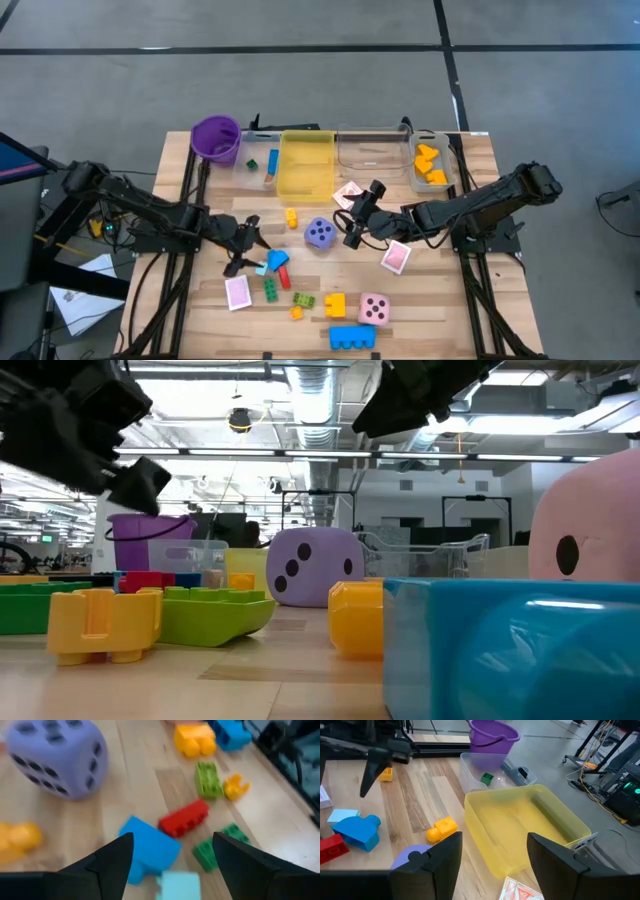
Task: Pick & Place Toys
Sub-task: Put the small light blue game piece into the white bin
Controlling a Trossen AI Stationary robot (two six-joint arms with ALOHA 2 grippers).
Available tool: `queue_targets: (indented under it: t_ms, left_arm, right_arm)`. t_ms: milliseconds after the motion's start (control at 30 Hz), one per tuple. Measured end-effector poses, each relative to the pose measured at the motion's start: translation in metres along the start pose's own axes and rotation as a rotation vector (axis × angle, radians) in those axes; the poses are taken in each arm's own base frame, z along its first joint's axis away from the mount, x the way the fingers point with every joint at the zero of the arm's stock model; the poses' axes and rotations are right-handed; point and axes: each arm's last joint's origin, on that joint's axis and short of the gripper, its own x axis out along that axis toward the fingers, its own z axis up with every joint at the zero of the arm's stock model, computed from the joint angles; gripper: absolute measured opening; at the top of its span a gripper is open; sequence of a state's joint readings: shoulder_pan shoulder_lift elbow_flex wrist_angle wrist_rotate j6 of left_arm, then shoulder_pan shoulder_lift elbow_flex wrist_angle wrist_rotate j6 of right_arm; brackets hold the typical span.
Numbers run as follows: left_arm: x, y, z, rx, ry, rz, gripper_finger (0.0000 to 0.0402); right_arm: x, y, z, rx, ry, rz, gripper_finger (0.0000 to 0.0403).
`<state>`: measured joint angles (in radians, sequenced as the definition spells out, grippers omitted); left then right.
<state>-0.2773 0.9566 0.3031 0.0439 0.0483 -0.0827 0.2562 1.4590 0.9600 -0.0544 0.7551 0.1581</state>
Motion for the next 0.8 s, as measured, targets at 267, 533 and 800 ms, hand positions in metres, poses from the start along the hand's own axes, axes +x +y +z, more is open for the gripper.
queue_targets:
  t_ms: [267, 533, 800]
  left_arm:
    - [0.016, -0.011, -0.017, -0.04, 0.158, -0.037, 0.0265]
    - [0.028, -0.015, -0.029, -0.024, 0.257, -0.04, 0.0265]
    - [0.036, -0.015, -0.036, -0.021, 0.313, -0.033, 0.0265]
  right_arm:
    - [0.0, 0.0, 0.0, 0.002, -0.001, 0.0, 0.0217]
    - [0.0, 0.0, 0.0, 0.005, -0.001, -0.001, 0.0217]
    - [0.001, 0.0, 0.0, 0.011, 0.0, -0.001, 0.0217]
